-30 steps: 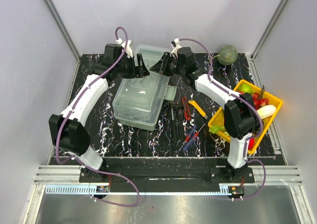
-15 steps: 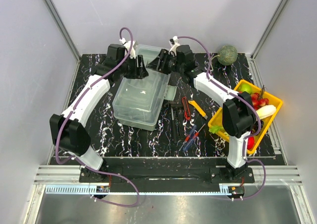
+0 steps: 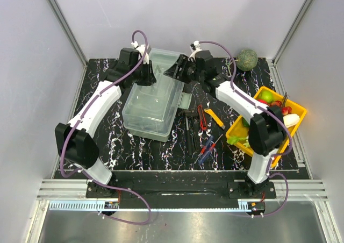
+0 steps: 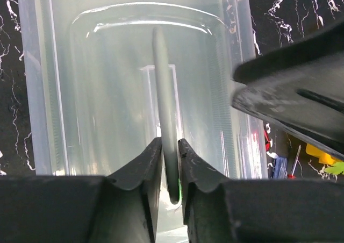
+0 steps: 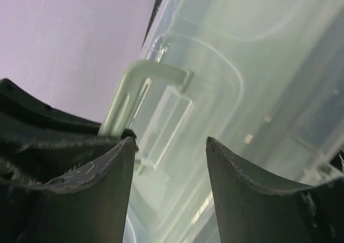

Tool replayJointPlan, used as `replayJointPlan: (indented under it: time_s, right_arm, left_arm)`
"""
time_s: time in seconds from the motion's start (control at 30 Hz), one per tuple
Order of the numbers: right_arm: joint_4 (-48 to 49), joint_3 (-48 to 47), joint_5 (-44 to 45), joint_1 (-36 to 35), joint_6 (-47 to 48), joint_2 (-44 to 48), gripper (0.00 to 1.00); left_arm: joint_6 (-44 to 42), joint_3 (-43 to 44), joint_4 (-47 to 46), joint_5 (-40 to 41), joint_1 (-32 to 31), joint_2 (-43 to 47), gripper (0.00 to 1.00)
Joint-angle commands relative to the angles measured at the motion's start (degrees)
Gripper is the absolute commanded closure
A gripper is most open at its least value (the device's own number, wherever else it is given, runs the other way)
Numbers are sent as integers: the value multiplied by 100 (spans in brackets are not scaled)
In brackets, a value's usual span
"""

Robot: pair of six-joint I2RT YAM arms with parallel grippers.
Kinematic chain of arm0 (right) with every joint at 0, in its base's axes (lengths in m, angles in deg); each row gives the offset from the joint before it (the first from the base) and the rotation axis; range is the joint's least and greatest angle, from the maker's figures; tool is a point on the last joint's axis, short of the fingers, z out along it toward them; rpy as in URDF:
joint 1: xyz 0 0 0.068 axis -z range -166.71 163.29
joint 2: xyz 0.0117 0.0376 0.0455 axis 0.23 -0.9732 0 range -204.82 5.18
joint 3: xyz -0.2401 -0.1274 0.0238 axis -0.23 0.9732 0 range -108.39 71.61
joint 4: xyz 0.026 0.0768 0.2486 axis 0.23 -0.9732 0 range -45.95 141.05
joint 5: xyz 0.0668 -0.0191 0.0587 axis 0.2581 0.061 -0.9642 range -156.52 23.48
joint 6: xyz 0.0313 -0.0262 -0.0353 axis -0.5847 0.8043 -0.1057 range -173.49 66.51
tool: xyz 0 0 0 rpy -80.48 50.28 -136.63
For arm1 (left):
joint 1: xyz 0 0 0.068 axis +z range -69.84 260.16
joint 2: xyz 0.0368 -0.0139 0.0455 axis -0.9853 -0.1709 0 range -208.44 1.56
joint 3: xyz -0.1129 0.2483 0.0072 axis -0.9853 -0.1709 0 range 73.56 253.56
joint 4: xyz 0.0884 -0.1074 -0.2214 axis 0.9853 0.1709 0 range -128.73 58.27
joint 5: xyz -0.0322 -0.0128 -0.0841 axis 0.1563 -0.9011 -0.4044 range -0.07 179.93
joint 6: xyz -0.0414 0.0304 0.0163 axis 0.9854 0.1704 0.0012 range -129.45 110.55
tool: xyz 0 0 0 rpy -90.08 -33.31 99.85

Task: Pack the tool kit

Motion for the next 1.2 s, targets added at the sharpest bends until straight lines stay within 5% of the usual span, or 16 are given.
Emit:
replayJointPlan:
  time_s: [0.0,0.07,0.23,0.5,0.73,0.9,1.17]
  right_arm:
    - [-920,866,766,29,37,987,37]
    - [-981,1349,898,47,45,1453,36]
    - [-1017,2852,1364,47,89,2561,21]
    - [-508,4330,1119,47,-209,3327,21]
    - [-15,4569,680,38,-377,3117,22]
    - [12,4323,591,-50,-280,2810,28]
    - [-190,3796,661,-208,-113,2062,53]
  left_arm:
    - [69,399,9,222,-82,-81,86]
    - [166,522,115,292,-109,-124,100]
    - [613,926,282,363,-135,-37,100]
    - [1757,1902,731,512,-135,-2,100]
    - [1854,1912,739,845,-117,68,100]
    - [1942,1763,722,969,-56,148,100]
    - [1933,1578,669,969,41,218,100]
